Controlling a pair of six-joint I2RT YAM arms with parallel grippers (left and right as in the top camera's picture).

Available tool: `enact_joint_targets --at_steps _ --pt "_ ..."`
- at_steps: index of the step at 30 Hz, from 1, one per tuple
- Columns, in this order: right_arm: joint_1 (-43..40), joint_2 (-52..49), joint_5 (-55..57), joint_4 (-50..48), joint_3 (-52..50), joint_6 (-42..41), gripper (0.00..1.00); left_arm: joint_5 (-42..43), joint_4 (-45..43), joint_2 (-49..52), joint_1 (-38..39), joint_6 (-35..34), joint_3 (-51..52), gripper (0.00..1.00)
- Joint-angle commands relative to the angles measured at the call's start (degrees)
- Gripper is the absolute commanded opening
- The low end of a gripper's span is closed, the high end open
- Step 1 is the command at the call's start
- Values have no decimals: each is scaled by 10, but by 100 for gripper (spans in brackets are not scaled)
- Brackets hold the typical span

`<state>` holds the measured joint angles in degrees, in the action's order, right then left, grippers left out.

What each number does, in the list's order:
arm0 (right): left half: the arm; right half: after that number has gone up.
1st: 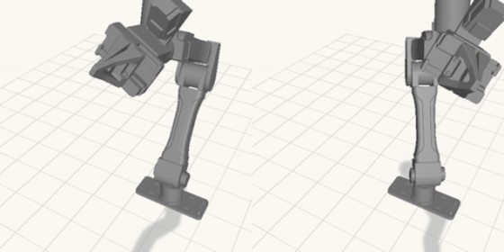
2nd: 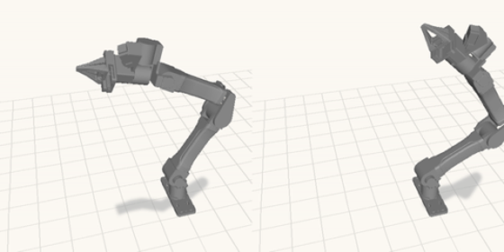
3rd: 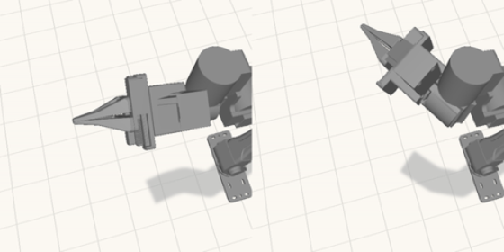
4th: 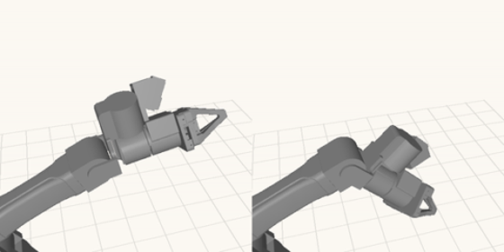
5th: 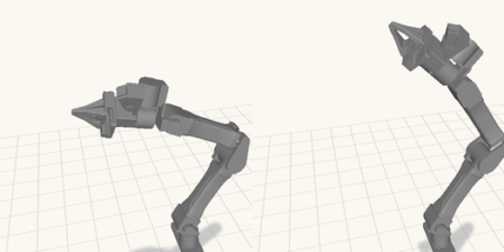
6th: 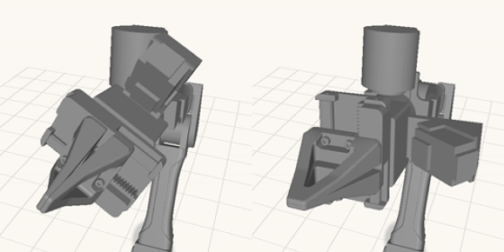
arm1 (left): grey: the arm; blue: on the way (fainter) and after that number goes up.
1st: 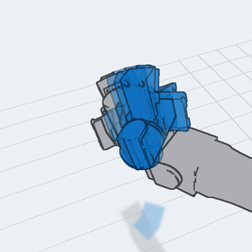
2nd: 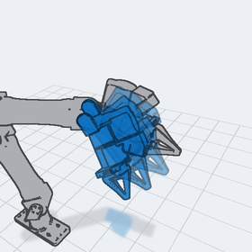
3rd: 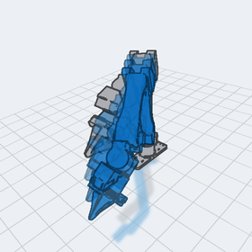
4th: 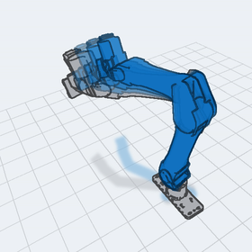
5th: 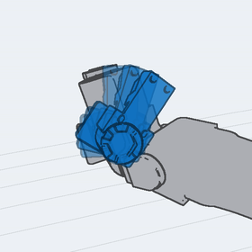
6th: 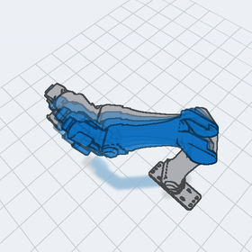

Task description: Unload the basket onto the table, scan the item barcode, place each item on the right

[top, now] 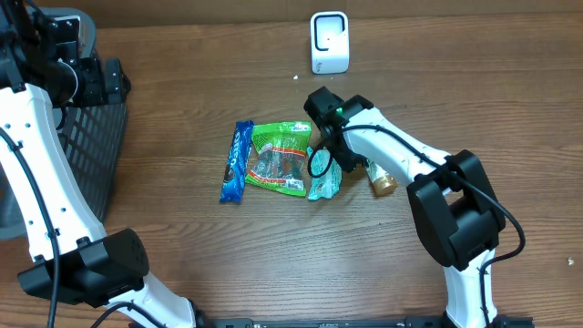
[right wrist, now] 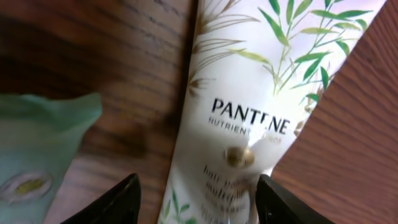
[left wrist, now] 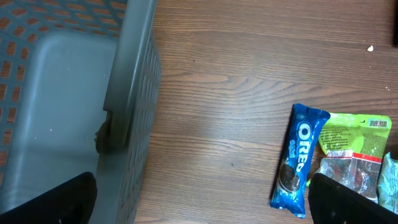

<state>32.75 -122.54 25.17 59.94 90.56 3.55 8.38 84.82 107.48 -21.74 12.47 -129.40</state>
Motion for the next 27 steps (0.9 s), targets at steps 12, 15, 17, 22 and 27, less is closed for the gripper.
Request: enact_joint_targets --at_steps 12,15,17,22,27 --pt "-23 -9 -5 -20 -38 -23 64 6 0 -11 5 12 -1 100" --pt "-22 -9 3 15 3 -23 65 6 0 -11 5 12 -1 100" --pt "-18 -9 10 43 39 -23 68 6 0 -11 5 12 -1 100" --pt "7 -9 56 86 101 -23 72 6 0 -11 5 12 -1 100" --pt "27 -9 48 76 90 -33 69 6 0 -11 5 12 -1 100"
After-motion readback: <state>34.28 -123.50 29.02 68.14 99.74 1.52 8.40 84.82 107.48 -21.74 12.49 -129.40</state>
